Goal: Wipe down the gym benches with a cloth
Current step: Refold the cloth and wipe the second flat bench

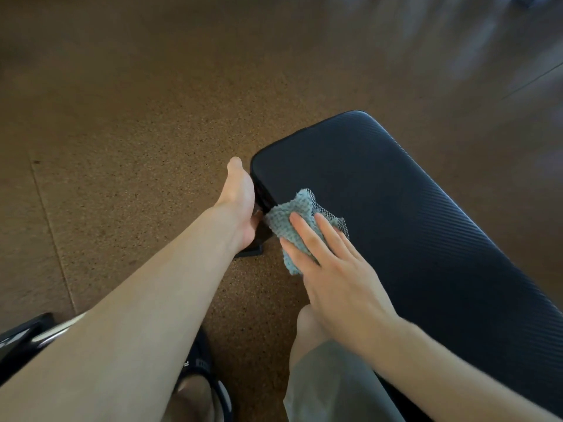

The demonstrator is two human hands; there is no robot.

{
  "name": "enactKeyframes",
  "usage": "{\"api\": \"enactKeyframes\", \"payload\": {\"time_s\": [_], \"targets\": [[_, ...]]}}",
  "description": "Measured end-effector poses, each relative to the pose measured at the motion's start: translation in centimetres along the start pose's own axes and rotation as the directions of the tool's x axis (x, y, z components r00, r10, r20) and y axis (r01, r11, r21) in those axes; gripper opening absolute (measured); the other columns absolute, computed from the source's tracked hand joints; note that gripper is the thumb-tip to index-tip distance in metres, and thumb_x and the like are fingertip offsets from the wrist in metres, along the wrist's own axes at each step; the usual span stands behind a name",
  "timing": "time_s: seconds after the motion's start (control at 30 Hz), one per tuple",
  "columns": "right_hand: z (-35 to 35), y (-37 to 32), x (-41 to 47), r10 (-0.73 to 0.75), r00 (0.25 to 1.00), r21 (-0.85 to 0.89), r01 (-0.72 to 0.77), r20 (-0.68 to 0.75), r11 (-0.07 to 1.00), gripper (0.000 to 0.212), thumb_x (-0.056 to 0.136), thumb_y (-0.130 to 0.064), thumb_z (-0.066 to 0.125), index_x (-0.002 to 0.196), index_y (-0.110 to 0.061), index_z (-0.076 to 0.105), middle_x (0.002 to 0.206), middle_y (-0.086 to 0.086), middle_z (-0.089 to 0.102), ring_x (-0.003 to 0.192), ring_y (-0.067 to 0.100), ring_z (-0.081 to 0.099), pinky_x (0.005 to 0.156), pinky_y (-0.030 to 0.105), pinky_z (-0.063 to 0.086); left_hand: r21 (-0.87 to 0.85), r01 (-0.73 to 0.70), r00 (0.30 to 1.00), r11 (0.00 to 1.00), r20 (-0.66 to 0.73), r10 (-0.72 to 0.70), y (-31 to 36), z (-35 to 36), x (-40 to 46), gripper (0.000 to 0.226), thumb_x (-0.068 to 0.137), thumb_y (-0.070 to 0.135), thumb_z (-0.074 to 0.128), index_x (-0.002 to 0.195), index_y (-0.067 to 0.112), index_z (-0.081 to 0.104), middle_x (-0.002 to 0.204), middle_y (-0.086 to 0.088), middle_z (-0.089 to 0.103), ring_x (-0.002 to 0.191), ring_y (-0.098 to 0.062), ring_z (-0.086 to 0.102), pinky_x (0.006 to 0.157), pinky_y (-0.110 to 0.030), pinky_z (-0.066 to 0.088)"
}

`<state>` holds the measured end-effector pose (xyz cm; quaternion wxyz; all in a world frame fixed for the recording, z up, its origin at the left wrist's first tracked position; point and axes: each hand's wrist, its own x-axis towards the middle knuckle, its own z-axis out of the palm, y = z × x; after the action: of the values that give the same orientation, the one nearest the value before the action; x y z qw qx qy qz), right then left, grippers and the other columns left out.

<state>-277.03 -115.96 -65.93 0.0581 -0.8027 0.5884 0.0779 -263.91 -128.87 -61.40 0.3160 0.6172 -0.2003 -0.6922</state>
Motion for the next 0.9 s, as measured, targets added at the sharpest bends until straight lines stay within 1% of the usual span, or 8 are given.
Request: {"api": "enactKeyframes", "payload": {"time_s": [0.13, 0.2, 0.23, 0.33, 0.47, 0.63, 0.77, 0.9], "targets": [[-2.7, 1.2, 5.9, 0.027, 0.993, 0.146, -0.01, -0.113, 0.989, 0.061, 0.102, -0.037, 0.021, 0.162, -0.029, 0.021, 0.171, 0.004, 0.012, 0.157, 0.031, 0.008, 0.127, 0.045, 0.009, -0.03, 0.034, 0.998, 0.999, 0.061, -0.032, 0.0, -0.2, -0.2, 0.058, 0.109, 0.057, 0.022, 0.087, 0.019, 0.06, 0.103, -0.009, 0.071, 0.105, -0.026, 0.067, 0.111, -0.048, 0.046], [-3.3, 2.1, 8.9, 0.089, 0.991, 0.213, -0.065, -0.103, 0.975, 0.058, 0.105, -0.036, 0.022, 0.162, -0.03, 0.017, 0.172, 0.002, 0.009, 0.158, 0.028, 0.003, 0.126, 0.04, 0.002, -0.065, 0.037, 0.996, 0.997, 0.084, -0.032, 0.0, -0.1, -0.1, 0.061, 0.108, 0.059, 0.022, 0.092, 0.017, 0.063, 0.125, -0.016, 0.07, 0.122, -0.032, 0.064, 0.114, -0.051, 0.043], [-3.3, 2.9, 9.6, 0.131, 0.987, 0.234, -0.106, -0.096, 0.966, 0.056, 0.107, -0.034, 0.026, 0.163, -0.031, 0.016, 0.172, 0.001, 0.007, 0.158, 0.026, 0.001, 0.126, 0.039, 0.001, -0.068, 0.034, 0.997, 0.997, 0.075, -0.029, -0.1, 0.1, 0.1, 0.061, 0.107, 0.06, 0.022, 0.093, 0.017, 0.063, 0.128, -0.017, 0.07, 0.122, -0.031, 0.064, 0.114, -0.05, 0.044], [-2.4, 6.3, 6.9, 0.322, 0.939, 0.284, -0.278, -0.122, 0.918, 0.055, 0.109, -0.035, 0.028, 0.163, -0.031, 0.016, 0.172, 0.0, 0.008, 0.158, 0.025, 0.002, 0.128, 0.044, 0.006, -0.014, 0.01, 1.0, 1.0, 0.008, -0.009, -0.5, 0.9, 0.3, 0.063, 0.107, 0.061, 0.022, 0.096, 0.017, 0.066, 0.099, -0.007, 0.074, 0.099, -0.024, 0.069, 0.102, -0.041, 0.053], [-0.6, 6.1, -2.5, 0.519, 0.851, 0.34, -0.467, -0.077, 0.816, 0.057, 0.107, -0.036, 0.022, 0.163, -0.031, 0.01, 0.172, -0.003, 0.002, 0.158, 0.021, -0.003, 0.127, 0.037, 0.001, 0.065, -0.021, 0.999, 0.998, -0.043, 0.024, -0.7, 1.5, 0.4, 0.064, 0.104, 0.066, 0.025, 0.125, 0.022, 0.066, 0.114, -0.003, 0.072, 0.104, -0.022, 0.066, 0.106, -0.044, 0.051], [-0.5, 2.0, -4.0, 0.389, 0.918, 0.262, -0.358, -0.077, 0.896, 0.062, 0.103, -0.042, 0.015, 0.163, -0.028, 0.008, 0.171, 0.0, 0.004, 0.157, 0.028, -0.002, 0.124, 0.041, 0.0, 0.109, -0.036, 0.997, 0.993, -0.064, 0.043, -0.8, 2.1, 0.9, 0.061, 0.103, 0.066, 0.027, 0.118, 0.024, 0.068, 0.113, -0.001, 0.074, 0.104, -0.021, 0.069, 0.106, -0.042, 0.052], [-1.7, 4.6, 2.6, 0.148, 0.984, 0.244, -0.119, -0.103, 0.962, 0.057, 0.109, -0.039, 0.023, 0.163, -0.032, 0.008, 0.172, -0.004, 0.001, 0.158, 0.024, -0.006, 0.127, 0.039, -0.005, 0.161, -0.047, 0.993, 0.986, -0.096, 0.063, -1.2, 2.2, 1.5, 0.057, 0.107, 0.06, 0.024, 0.096, 0.022, 0.066, 0.09, 0.0, 0.073, 0.084, -0.015, 0.067, 0.071, -0.033, 0.053], [-1.6, 10.2, 4.8, 0.4, 0.911, 0.299, -0.355, -0.1, 0.886, 0.055, 0.11, -0.037, 0.022, 0.163, -0.03, 0.011, 0.172, -0.001, 0.004, 0.158, 0.025, -0.001, 0.128, 0.043, 0.005, 0.172, -0.066, 0.993, 0.983, -0.085, 0.081, -1.5, 2.3, 1.7, 0.049, 0.109, 0.055, 0.025, 0.095, 0.027, 0.062, 0.093, 0.006, 0.069, 0.085, -0.01, 0.062, 0.062, -0.029, 0.046]]}}
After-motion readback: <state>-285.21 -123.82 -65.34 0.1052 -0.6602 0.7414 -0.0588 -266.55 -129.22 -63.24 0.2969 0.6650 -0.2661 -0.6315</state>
